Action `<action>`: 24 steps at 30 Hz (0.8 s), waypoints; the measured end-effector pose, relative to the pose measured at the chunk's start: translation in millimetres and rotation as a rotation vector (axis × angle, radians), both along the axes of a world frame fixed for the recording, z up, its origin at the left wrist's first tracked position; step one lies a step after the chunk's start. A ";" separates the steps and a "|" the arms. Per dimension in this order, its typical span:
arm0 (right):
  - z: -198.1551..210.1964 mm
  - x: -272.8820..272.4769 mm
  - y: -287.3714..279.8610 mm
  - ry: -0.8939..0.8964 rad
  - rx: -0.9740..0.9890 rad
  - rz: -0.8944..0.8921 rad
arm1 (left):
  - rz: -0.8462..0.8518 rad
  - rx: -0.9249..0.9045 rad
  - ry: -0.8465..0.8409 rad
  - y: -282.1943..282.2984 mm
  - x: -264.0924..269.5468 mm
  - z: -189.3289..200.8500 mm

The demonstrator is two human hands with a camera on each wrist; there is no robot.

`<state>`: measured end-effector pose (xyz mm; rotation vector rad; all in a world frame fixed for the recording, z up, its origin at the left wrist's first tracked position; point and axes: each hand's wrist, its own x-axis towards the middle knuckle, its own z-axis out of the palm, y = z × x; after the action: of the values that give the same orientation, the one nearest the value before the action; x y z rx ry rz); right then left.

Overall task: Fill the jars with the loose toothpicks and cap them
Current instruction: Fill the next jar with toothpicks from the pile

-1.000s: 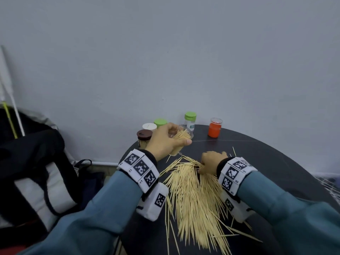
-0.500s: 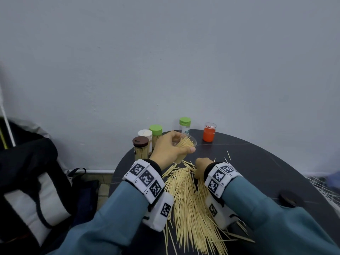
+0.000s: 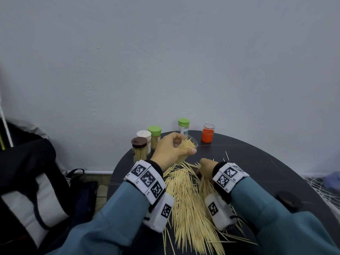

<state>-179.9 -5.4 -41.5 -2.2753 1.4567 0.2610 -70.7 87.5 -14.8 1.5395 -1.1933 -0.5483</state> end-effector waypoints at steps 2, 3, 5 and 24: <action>0.4 -5.0 -5.7 -0.121 0.043 -0.047 | 0.000 0.003 -0.005 -0.7 -0.3 -0.2; -0.6 -6.5 -8.7 -0.245 0.078 -0.105 | 0.000 0.002 -0.006 -1.5 0.0 -0.8; -4.1 -8.5 -13.5 -0.581 0.231 -0.264 | -0.003 -0.005 -0.006 -2.9 0.2 -1.8; 73.8 -25.3 -10.8 -1.862 0.214 -0.163 | -0.121 0.071 -0.004 -27.7 -11.3 -20.5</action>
<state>-205.1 -16.2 32.3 -1.1504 0.4315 -1.2993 -82.0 59.8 -35.2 1.5350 -1.2884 -0.6741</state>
